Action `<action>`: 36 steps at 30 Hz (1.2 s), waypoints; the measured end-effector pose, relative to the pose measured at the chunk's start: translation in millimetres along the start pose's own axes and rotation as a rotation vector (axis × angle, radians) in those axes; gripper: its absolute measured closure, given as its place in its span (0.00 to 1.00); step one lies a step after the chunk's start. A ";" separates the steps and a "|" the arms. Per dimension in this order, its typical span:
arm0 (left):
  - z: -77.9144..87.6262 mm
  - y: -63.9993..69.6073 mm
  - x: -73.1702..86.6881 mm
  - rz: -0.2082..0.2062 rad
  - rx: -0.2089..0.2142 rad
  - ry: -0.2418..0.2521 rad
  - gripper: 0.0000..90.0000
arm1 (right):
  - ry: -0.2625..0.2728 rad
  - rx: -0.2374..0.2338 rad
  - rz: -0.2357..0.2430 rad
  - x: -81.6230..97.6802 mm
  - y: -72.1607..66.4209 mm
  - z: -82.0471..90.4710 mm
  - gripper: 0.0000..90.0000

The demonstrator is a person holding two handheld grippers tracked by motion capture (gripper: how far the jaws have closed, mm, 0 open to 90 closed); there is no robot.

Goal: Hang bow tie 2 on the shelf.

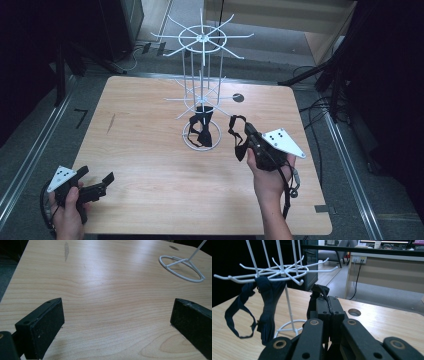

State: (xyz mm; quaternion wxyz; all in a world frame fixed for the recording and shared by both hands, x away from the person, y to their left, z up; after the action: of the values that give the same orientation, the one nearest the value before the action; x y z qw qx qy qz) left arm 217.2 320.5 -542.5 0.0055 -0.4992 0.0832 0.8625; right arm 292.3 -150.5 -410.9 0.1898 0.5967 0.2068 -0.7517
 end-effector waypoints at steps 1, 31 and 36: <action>0.0 -0.1 -0.1 0.002 0.001 0.001 0.00 | 0.000 0.000 0.000 0.0 0.0 0.0 1.00; 0.0 -0.2 0.0 0.001 0.002 -0.001 0.00 | -0.008 -0.057 0.033 -8.3 -45.5 -34.3 1.00; 0.2 -0.5 0.0 0.000 0.002 -0.001 0.00 | -0.017 -0.059 0.021 -5.5 -48.9 -44.6 1.00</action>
State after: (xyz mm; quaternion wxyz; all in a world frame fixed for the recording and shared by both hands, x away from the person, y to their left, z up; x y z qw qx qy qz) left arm 217.1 321.0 -542.4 0.0062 -0.4988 0.0840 0.8626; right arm 304.0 -85.1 -410.4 0.2170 0.5865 0.2212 -0.7483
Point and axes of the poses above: each handheld gripper's, and its own axes: z roughly backward along the jaws, x roughly out of its underside, y roughly to its right, the point moved 4 cm from there along -z, roughly forward along the jaws, and after that the axes turned 9 degrees about -x, right-handed, at the moved point
